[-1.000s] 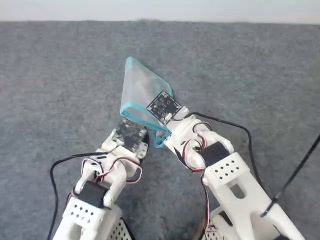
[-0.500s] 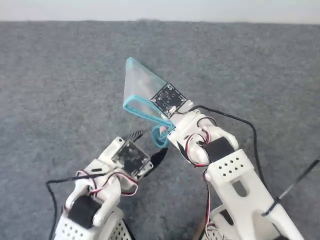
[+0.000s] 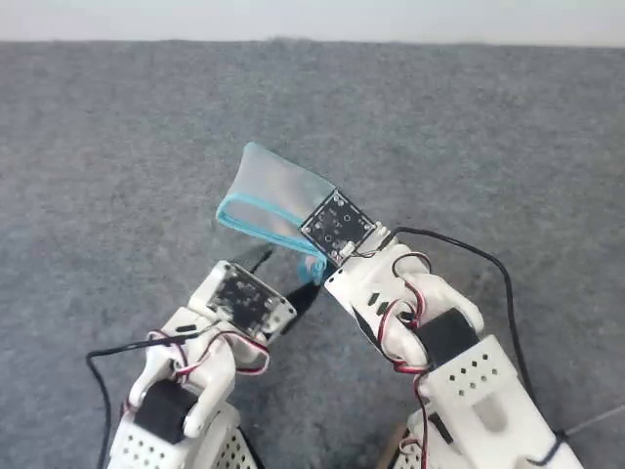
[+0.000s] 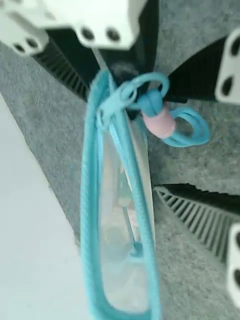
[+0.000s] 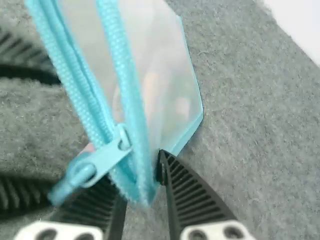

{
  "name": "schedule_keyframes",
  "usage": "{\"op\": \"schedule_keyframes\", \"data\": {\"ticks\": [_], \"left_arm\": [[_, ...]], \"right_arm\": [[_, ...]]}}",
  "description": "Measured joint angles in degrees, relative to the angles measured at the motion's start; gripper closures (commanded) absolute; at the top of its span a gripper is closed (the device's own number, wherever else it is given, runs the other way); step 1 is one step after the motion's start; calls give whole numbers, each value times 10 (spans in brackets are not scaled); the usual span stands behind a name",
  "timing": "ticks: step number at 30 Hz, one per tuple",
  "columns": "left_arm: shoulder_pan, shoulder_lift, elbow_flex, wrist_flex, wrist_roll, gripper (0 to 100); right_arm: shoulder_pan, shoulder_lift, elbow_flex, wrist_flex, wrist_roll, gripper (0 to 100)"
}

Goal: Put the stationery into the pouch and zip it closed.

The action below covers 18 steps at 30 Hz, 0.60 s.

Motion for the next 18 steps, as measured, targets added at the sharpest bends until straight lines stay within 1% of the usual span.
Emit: {"op": "schedule_keyframes", "data": {"ticks": [2, 8, 10, 16, 18], "left_arm": [[22, 0, 0, 0, 0, 748], [32, 0, 0, 0, 0, 754], [33, 0, 9, -6, 0, 792], [36, 0, 64, -66, 0, 980], [35, 0, 65, -70, 0, 991]], "right_arm": [[0, 0, 0, 0, 0, 993], [0, 0, 0, 0, 0, 993], [0, 0, 4, 0, 0, 993], [-4, -12, 35, -21, 0, 993], [-4, -15, 42, -29, 0, 993]]}}
